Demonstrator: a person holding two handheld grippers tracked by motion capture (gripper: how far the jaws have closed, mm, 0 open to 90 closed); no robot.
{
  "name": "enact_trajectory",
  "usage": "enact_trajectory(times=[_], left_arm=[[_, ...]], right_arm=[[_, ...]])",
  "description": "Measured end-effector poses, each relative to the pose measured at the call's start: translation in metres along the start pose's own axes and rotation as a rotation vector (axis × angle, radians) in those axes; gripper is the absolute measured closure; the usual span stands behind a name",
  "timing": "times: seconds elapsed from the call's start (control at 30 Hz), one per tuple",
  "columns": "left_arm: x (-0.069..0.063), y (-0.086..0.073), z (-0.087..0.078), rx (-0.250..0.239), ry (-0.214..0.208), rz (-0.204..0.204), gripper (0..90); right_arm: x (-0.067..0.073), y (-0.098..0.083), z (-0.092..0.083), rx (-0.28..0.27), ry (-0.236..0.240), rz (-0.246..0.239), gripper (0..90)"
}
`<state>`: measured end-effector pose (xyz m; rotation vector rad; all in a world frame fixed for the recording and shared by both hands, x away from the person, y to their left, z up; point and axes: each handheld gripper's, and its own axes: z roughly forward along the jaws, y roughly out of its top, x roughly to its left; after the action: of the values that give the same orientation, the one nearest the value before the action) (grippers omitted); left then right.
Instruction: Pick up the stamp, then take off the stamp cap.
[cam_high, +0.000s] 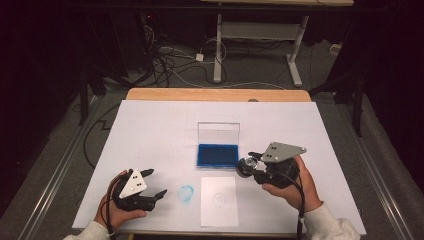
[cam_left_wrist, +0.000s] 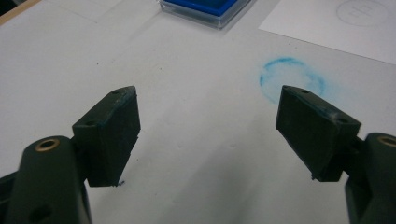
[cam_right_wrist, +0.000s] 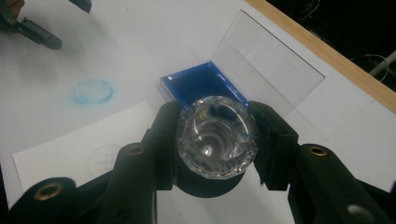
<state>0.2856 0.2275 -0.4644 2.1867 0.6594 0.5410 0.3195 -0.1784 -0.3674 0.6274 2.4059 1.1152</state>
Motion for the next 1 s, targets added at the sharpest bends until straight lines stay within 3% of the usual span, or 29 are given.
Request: enact_trajectory(times=[0.23, 0.6, 0.73, 1.0], left_arm=[[-0.001, 0.004, 0.002, -0.017, -0.004, 0.002, 21.0], [-0.008, 0.012, 0.012, -0.020, -0.048, 0.018, 21.0], [-0.009, 0.017, 0.017, -0.045, -0.101, 0.017, 20.9], [-0.022, 0.041, 0.037, -0.062, -0.148, 0.038, 21.0]], right_arm=[[0.002, 0.007, 0.007, 0.000, 0.021, -0.016, 57.0], [0.009, 0.016, 0.020, 0.000, 0.061, -0.026, 57.0], [0.009, 0.020, 0.023, -0.007, 0.072, -0.023, 57.0], [0.011, 0.028, 0.029, -0.048, 0.083, 0.010, 57.0]])
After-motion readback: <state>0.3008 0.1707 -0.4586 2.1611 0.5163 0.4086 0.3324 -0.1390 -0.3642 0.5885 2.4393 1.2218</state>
